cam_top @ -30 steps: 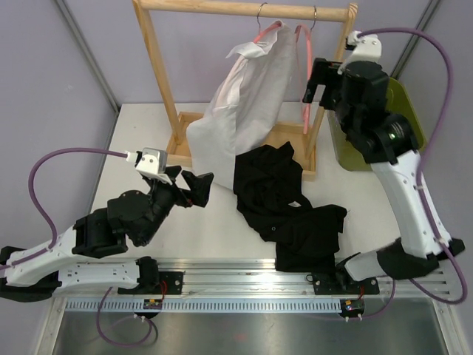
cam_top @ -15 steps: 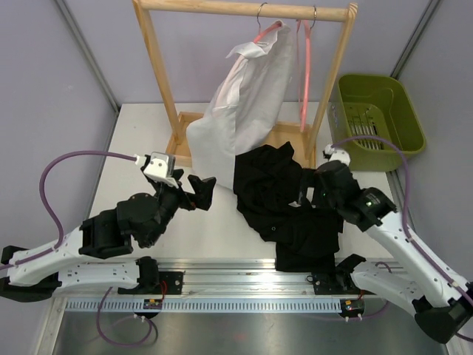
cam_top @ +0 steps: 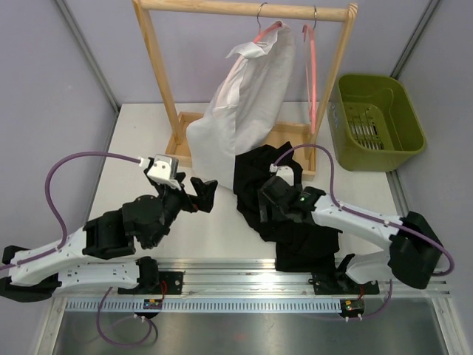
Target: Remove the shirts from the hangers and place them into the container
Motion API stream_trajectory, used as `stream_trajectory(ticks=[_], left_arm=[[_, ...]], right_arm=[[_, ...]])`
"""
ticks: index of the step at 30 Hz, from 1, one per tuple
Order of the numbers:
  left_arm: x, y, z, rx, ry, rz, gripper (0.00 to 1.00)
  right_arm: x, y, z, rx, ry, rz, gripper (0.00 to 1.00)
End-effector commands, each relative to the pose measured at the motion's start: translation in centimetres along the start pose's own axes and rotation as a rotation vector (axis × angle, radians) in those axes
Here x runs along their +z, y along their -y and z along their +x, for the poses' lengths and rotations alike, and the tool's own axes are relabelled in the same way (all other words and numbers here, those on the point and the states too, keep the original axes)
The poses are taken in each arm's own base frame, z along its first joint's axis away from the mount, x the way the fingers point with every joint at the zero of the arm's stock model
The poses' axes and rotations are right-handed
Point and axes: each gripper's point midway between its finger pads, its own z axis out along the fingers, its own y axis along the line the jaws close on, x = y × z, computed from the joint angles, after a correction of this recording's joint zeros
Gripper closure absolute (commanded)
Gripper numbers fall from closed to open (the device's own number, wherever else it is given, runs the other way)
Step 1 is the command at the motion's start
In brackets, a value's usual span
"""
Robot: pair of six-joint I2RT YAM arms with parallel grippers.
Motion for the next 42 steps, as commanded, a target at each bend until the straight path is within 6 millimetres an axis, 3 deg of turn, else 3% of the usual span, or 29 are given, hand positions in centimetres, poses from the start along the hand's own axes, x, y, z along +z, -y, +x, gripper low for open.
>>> stream_trajectory(ticks=[1, 6, 11, 15, 21, 24, 25, 26, 29, 31, 32, 34, 35, 37, 38, 42], left_arm=[[-0.3, -0.4, -0.9, -0.069, 0.037, -0.017, 0.01], [-0.8, -1.1, -0.9, -0.096, 0.052, -0.016, 0.01], [-1.0, -1.6, -0.6, -0.104, 0.053, -0.019, 0.01], [-1.2, -1.9, -0.7, -0.120, 0.060, -0.017, 0.01], [-1.5, -2.4, -0.8, -0.131, 0.067, -0.022, 0.01], [-1.5, -2.4, -0.5, -0.133, 0.061, -0.020, 0.01], [-1.5, -2.4, -0.4, -0.129, 0.057, -0.021, 0.01], [-1.5, -2.3, -0.3, -0.130, 0.053, -0.019, 0.01], [-1.5, -2.3, -0.3, -0.134, 0.052, -0.020, 0.01], [-1.5, -2.4, -0.2, -0.131, 0.047, -0.020, 0.01], [-1.6, -2.4, -0.4, -0.137, 0.050, -0.019, 0.01], [-1.5, -2.4, -0.3, -0.135, 0.049, -0.021, 0.01], [-1.5, -2.3, -0.2, -0.131, 0.048, -0.023, 0.01], [-1.3, -2.2, -0.1, -0.126, 0.049, -0.023, 0.01], [-1.2, -2.0, 0.0, -0.121, 0.045, -0.021, 0.01], [-0.9, -1.3, -0.1, -0.105, 0.037, -0.010, 0.01]], right_arm=[[1.5, -2.4, -4.6, 0.027, 0.155, -0.002, 0.01], [3.8, -3.2, -6.9, -0.007, 0.207, 0.063, 0.01], [7.1, -3.8, -7.7, -0.019, 0.207, 0.080, 0.01], [9.5, -3.1, -7.3, 0.000, 0.180, 0.111, 0.01], [10.9, -1.8, -5.8, 0.018, 0.157, 0.155, 0.04], [10.9, -0.9, -5.3, 0.034, 0.168, 0.177, 0.38], [10.7, -0.7, -5.3, 0.049, 0.174, 0.184, 0.88], [10.4, -0.2, -5.5, 0.063, 0.190, 0.207, 1.00], [8.7, 1.6, -4.7, 0.084, 0.201, 0.240, 1.00], [6.4, 2.3, -5.3, 0.126, 0.238, 0.237, 1.00], [5.5, 3.8, -4.0, 0.131, 0.228, 0.284, 1.00], [2.4, 4.9, -4.4, 0.214, 0.282, 0.291, 1.00], [1.1, 6.8, -3.3, 0.204, 0.279, 0.358, 1.00], [-2.0, 8.2, -3.7, 0.313, 0.344, 0.369, 1.00], [-3.7, 10.2, -2.9, 0.305, 0.344, 0.446, 1.00], [-9.1, 13.9, -3.3, 0.448, 0.443, 0.520, 1.00]])
